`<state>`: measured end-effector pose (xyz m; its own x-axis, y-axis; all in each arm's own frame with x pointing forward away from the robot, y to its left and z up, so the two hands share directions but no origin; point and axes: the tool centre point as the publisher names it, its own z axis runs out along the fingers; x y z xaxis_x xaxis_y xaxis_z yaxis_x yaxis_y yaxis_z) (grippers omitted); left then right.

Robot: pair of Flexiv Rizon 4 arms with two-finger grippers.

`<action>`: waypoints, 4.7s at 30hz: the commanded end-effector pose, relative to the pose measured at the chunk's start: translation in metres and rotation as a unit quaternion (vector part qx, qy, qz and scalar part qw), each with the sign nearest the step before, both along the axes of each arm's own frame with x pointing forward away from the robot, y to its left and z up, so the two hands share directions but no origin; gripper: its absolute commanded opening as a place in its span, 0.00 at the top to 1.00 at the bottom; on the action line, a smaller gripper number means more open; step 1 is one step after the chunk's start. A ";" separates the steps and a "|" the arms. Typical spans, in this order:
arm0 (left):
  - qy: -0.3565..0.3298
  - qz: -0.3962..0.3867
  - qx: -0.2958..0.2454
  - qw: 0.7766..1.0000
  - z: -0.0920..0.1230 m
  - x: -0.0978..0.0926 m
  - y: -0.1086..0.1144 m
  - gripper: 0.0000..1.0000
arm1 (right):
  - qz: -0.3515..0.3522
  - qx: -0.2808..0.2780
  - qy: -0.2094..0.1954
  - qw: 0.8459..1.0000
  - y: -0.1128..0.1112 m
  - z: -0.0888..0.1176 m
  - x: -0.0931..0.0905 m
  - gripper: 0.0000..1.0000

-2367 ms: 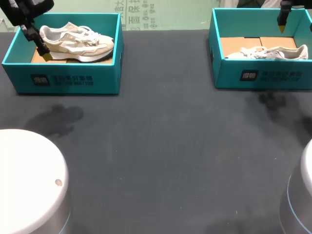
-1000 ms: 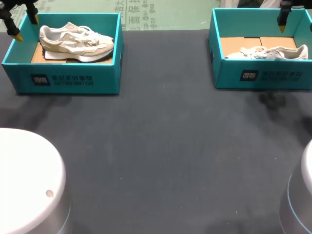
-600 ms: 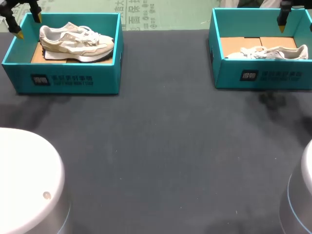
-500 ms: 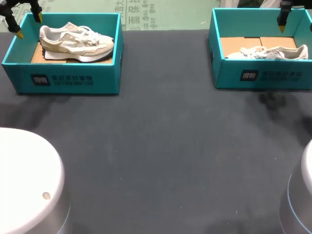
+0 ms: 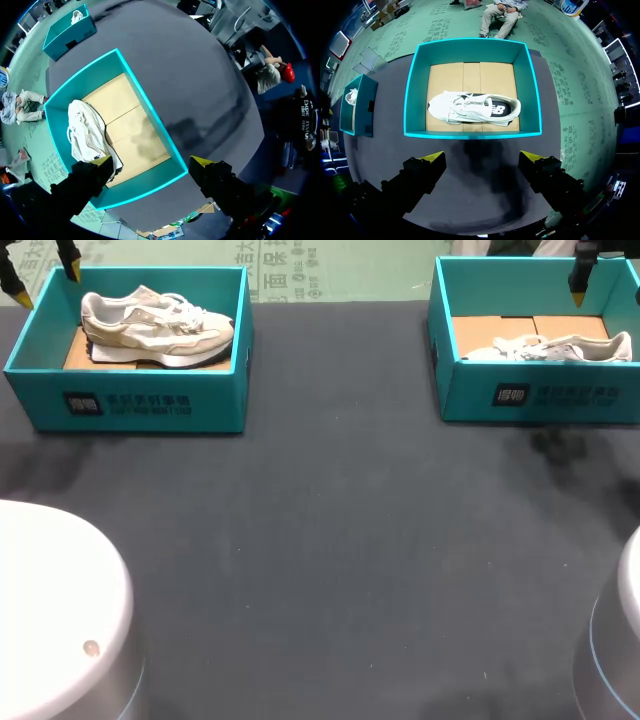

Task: Take the shoe out of the shoebox, open the shoe tongue, remove and reinsert the insole, then place the shoe into the shoebox

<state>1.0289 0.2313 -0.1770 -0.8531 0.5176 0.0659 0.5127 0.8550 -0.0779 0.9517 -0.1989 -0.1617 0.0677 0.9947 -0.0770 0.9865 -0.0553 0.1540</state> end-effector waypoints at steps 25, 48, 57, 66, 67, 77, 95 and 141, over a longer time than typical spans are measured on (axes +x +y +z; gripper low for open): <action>-0.064 -0.285 0.015 0.956 -0.011 0.044 0.023 0.00 | 0.000 -0.001 0.000 1.000 0.000 0.000 0.000 0.00; -0.078 -0.477 -0.001 0.876 -0.069 0.141 0.031 0.00 | 0.000 -0.001 0.000 1.000 0.000 0.000 0.000 0.00; -0.088 -0.500 -0.005 0.862 -0.094 0.158 0.021 0.00 | 0.000 -0.001 0.000 1.000 0.000 0.000 0.000 0.00; -0.085 -0.526 0.000 0.846 -0.113 0.172 0.006 0.00 | 0.000 -0.001 0.000 1.000 0.000 0.000 0.000 0.00; -0.082 -0.528 0.004 0.845 -0.116 0.173 0.006 0.00 | 0.000 -0.001 0.000 1.000 0.000 0.000 0.000 0.00; -0.060 -0.541 0.011 0.839 -0.139 0.169 0.011 0.00 | 0.000 -0.001 0.000 1.000 0.000 0.000 0.000 0.00; -0.024 -0.513 0.015 0.858 -0.175 0.181 0.011 0.00 | 0.000 -0.001 0.000 1.000 0.000 0.000 0.000 0.00; 0.009 -0.490 0.030 0.871 -0.190 0.165 0.033 1.00 | 0.000 -0.001 0.000 1.000 0.000 0.000 0.000 0.00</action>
